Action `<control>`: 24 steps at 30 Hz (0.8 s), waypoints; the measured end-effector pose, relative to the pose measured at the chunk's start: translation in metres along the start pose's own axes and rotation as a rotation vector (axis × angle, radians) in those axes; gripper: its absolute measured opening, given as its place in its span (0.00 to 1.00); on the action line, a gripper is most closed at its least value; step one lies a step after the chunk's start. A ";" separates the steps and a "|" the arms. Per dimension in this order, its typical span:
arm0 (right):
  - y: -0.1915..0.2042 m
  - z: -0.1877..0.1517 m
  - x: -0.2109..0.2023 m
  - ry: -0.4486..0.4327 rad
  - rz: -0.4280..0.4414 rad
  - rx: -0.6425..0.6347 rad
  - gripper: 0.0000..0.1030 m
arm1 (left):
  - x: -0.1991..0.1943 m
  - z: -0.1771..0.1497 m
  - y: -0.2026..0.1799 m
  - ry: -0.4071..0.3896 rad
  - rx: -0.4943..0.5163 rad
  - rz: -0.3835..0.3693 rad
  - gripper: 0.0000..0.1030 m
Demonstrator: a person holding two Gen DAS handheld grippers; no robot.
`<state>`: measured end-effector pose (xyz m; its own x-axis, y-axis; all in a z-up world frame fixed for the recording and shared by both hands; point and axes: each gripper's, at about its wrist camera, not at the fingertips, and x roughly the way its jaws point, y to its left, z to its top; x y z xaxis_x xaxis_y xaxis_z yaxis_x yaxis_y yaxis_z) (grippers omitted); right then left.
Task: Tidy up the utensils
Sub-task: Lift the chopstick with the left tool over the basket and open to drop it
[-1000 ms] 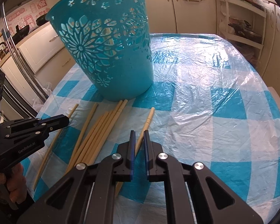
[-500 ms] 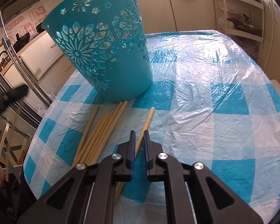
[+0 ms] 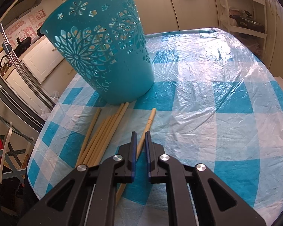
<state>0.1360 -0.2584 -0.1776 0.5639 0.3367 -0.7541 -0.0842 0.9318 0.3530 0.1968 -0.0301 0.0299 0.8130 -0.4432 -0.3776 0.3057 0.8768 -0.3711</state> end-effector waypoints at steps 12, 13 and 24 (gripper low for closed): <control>-0.001 0.000 0.000 0.000 0.008 0.003 0.09 | 0.081 0.033 -0.010 -0.091 -0.015 0.061 0.05; -0.001 0.000 0.000 0.000 0.007 0.003 0.09 | 0.086 0.031 -0.007 -0.089 -0.018 0.066 0.05; -0.002 0.000 0.000 0.000 0.008 0.005 0.09 | 0.106 -0.001 0.002 -0.021 0.040 0.115 0.05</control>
<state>0.1362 -0.2601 -0.1778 0.5634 0.3444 -0.7510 -0.0852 0.9283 0.3618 0.2826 -0.0754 -0.0118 0.8538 -0.3360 -0.3976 0.2293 0.9284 -0.2923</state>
